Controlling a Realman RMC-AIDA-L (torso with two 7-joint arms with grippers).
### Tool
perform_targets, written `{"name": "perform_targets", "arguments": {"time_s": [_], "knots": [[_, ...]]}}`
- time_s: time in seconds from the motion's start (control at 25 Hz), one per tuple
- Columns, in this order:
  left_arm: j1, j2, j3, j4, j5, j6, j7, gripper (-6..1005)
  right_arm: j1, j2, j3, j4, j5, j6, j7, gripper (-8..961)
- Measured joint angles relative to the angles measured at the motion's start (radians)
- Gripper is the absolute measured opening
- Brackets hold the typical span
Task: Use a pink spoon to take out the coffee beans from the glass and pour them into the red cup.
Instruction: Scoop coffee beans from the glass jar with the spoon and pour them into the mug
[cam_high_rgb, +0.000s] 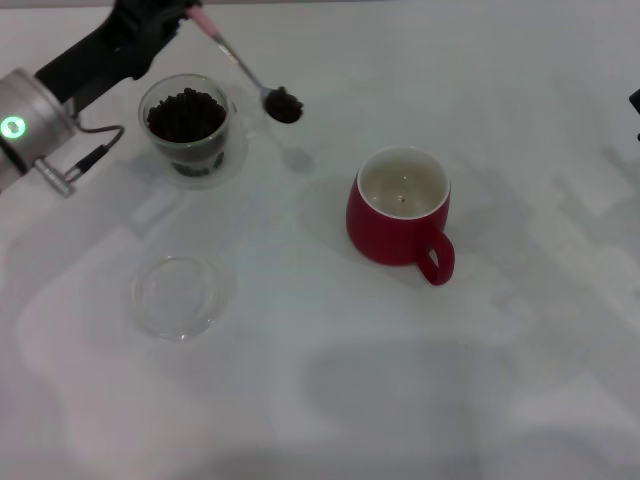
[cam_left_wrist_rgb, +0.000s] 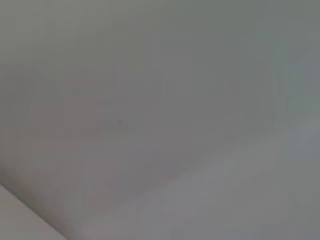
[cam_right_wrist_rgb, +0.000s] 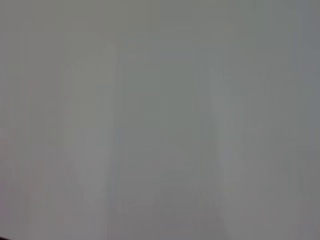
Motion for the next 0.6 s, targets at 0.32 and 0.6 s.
{"name": "perform_targets", "arguments": {"time_s": [0.32, 0.6], "knots": [[-0.083, -0.003, 0.094, -0.004, 0.0, -0.005, -0.002, 131, 0.003, 0.0, 0.001, -0.001, 0.003, -0.001, -0.002, 844], [-0.155, -0.006, 0.204, 0.0, -0.001, -0.058, 0.004, 131, -0.002, 0.0, 0.002, 0.0, 0.005, -0.004, -0.002, 844]]}}
